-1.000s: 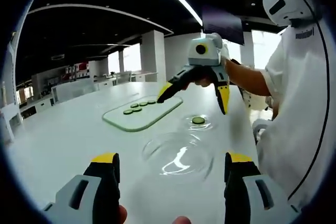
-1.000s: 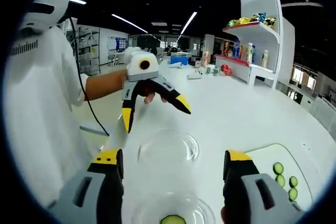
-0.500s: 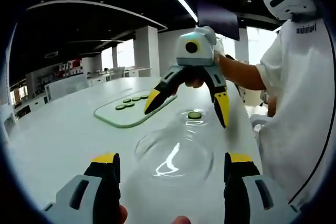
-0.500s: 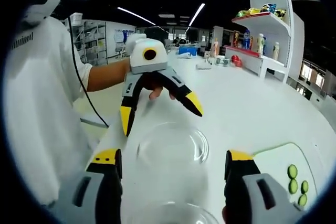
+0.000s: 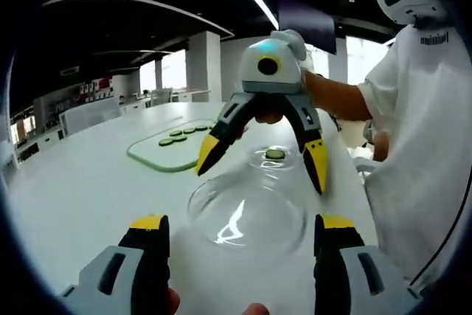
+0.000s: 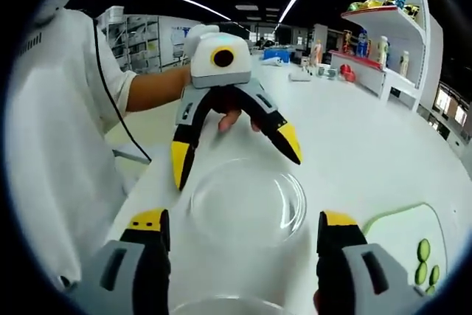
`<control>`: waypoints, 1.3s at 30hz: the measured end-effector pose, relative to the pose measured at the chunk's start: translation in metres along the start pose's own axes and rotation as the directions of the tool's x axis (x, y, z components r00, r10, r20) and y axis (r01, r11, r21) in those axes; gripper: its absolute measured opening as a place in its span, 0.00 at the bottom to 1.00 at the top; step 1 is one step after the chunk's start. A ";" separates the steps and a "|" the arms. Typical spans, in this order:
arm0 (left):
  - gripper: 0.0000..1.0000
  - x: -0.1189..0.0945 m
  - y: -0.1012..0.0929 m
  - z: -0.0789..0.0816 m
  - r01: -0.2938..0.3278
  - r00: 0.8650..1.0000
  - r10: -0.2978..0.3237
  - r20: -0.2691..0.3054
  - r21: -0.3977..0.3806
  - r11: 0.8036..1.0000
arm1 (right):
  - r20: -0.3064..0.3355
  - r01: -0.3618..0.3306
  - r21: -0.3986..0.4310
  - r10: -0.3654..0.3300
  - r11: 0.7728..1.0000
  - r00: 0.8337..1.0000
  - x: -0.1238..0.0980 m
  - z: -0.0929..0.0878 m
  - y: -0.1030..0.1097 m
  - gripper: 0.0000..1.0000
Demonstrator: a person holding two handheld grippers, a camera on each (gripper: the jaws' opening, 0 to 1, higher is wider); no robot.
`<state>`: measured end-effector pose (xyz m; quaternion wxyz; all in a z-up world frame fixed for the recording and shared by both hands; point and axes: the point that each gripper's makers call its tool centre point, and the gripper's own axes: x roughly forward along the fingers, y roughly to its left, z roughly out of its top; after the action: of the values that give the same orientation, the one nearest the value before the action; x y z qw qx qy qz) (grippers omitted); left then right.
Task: Open the petri dish lid, add cucumber slices into the petri dish, and close the lid
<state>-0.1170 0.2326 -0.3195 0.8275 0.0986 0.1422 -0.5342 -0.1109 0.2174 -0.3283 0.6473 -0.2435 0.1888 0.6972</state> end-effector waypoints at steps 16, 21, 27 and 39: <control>0.78 0.009 -0.001 -0.005 0.028 0.999 -0.028 -0.015 0.013 1.000 | -0.014 -0.030 -0.002 0.030 1.000 0.999 0.015 -0.003 -0.001 0.79; 0.78 0.011 -0.002 -0.004 0.033 0.999 -0.032 -0.010 0.017 0.999 | -0.016 -0.033 -0.016 0.033 0.999 0.999 0.015 -0.002 -0.001 0.78; 0.77 0.013 -0.001 -0.004 0.039 0.999 -0.039 -0.011 0.020 0.999 | -0.021 -0.031 -0.028 0.030 0.999 0.999 0.015 -0.002 -0.002 0.78; 0.75 0.018 -0.005 -0.004 0.060 0.998 -0.060 -0.013 0.028 0.998 | -0.022 -0.040 -0.035 0.039 0.999 0.999 0.017 -0.003 0.000 0.73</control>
<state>-0.1149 0.2160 -0.3293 0.8088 0.1090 0.1425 -0.5601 -0.1111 0.2296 -0.3411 0.6269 -0.2587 0.1883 0.7104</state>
